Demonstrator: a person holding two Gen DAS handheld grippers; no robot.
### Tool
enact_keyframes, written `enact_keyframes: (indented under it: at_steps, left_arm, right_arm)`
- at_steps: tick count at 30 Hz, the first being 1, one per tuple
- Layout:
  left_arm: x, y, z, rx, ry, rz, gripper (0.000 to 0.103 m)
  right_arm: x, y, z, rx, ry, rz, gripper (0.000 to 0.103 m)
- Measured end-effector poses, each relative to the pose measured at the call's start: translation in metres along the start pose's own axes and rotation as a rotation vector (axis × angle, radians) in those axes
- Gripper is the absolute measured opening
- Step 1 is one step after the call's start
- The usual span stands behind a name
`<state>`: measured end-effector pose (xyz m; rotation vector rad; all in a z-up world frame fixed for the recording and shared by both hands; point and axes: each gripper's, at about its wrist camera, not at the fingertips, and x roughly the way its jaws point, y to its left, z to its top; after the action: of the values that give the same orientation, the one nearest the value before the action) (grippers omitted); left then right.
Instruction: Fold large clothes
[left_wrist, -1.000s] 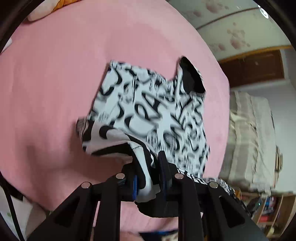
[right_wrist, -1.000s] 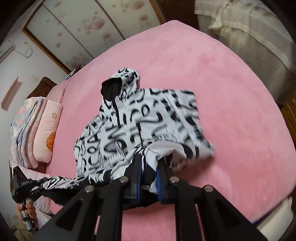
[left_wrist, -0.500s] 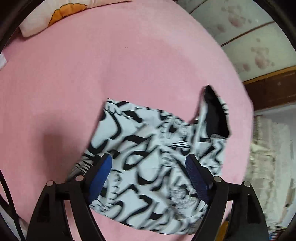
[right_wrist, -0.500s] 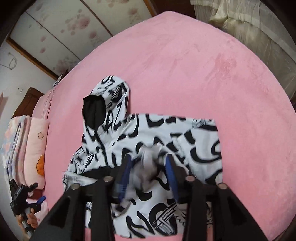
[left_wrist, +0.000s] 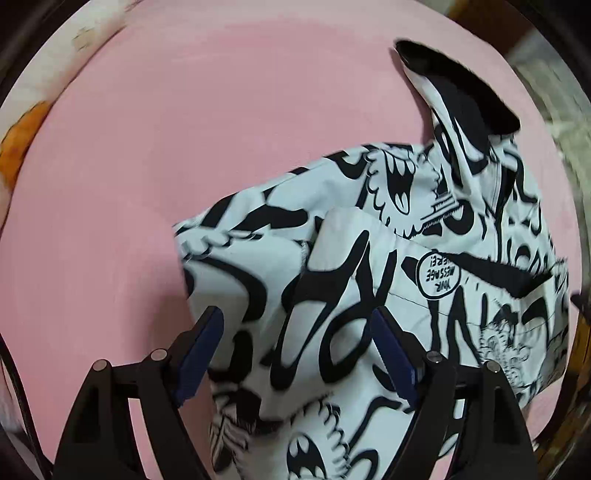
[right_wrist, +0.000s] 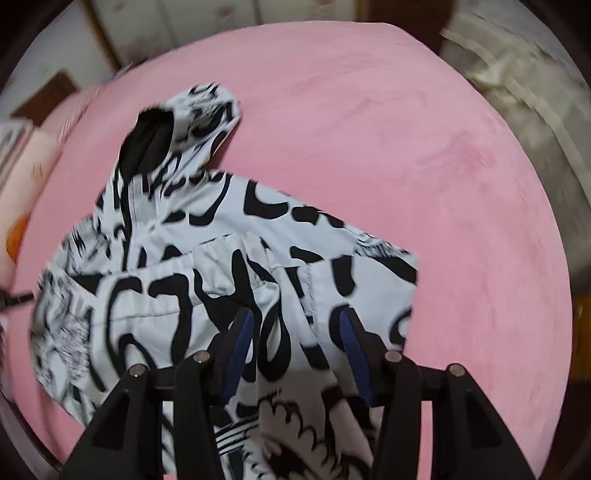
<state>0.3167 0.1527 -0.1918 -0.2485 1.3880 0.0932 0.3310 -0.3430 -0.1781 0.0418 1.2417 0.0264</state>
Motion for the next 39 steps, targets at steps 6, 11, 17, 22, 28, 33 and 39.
enact_keyframes:
  at_steps: [6,11,17,22,28,33,39]
  left_arm:
    - [0.031,-0.009,0.019,0.078,0.044,-0.023,0.08]
    - [0.047,-0.029,0.024,0.142,0.041,-0.067,0.044]
    - [0.013,-0.025,0.012,0.088,-0.122,0.046,0.004]
    - [-0.017,-0.008,0.008,-0.016,-0.252,0.031,0.004]
    - [0.031,-0.011,0.027,-0.06,-0.232,0.116,0.004]
    - [0.066,-0.028,0.03,-0.014,-0.228,0.224,0.007]
    - [0.04,-0.028,0.034,0.004,-0.191,0.238,0.027]
  right_arm:
    - [0.038,0.015,0.01,-0.091,0.054,-0.016,0.049]
    - [0.058,0.013,0.01,-0.074,0.085,0.028,0.046]
    - [0.035,0.012,0.002,-0.014,0.011,0.033,0.006]
    - [-0.004,-0.002,0.004,0.1,-0.149,0.063,0.005]
    - [0.058,0.001,0.019,0.145,-0.087,-0.045,0.005]
    - [0.084,0.011,0.014,0.129,-0.07,-0.112,0.005]
    - [0.057,0.008,0.01,0.12,-0.06,-0.093,0.014]
